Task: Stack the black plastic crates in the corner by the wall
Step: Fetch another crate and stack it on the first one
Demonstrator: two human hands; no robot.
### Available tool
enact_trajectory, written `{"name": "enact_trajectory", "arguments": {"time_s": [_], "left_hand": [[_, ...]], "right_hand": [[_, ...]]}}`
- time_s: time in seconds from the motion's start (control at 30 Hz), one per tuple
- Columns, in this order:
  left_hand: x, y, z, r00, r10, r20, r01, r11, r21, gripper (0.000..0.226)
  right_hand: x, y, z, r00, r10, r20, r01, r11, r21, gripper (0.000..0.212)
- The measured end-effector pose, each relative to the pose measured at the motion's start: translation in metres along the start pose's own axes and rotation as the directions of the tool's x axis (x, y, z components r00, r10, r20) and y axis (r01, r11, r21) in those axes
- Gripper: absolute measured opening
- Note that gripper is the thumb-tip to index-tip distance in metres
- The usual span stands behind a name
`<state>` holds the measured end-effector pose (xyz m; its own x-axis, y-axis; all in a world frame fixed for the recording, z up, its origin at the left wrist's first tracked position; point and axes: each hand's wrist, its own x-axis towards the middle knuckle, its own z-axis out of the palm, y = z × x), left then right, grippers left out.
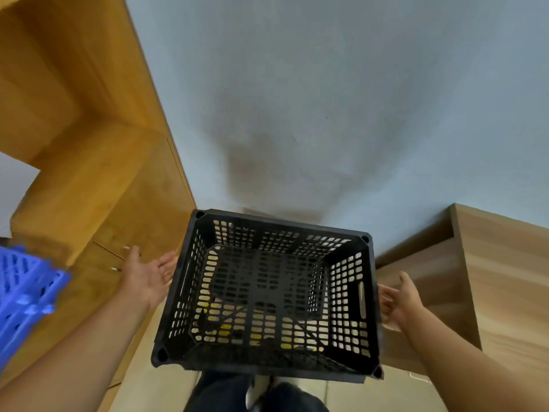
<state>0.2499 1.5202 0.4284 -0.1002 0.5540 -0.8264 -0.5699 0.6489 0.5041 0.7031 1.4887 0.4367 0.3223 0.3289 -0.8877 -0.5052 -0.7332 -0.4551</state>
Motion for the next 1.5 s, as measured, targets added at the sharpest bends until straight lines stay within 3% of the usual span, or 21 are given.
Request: {"name": "enact_trajectory", "arguments": {"time_s": [0.13,0.7,1.07,1.3,1.5], "left_hand": [[0.041,0.018,0.016,1.0,-0.015,-0.02,0.016,0.999,0.032,0.086],[0.195,0.031,0.099,0.989,-0.057,-0.133,0.07,0.993,0.092,0.077],[0.24,0.029,0.132,0.985,-0.03,-0.168,0.065,0.976,0.209,0.077],[0.258,0.024,0.125,0.982,-0.068,-0.174,0.096,0.983,0.157,0.072],[0.26,0.019,0.127,0.982,-0.036,-0.184,0.085,0.96,0.266,0.071]], "right_hand": [[0.019,-0.011,0.02,0.998,0.01,-0.068,-0.009,1.0,0.01,0.075],[0.148,-0.058,0.058,0.992,0.085,-0.092,-0.086,0.996,-0.001,0.069],[0.194,-0.068,0.069,0.992,0.092,-0.092,-0.094,0.996,-0.013,0.066],[0.204,-0.063,0.072,0.989,0.087,-0.122,-0.092,0.995,-0.037,0.066],[0.204,-0.059,0.073,0.987,0.076,-0.14,-0.084,0.995,-0.053,0.067]]}}
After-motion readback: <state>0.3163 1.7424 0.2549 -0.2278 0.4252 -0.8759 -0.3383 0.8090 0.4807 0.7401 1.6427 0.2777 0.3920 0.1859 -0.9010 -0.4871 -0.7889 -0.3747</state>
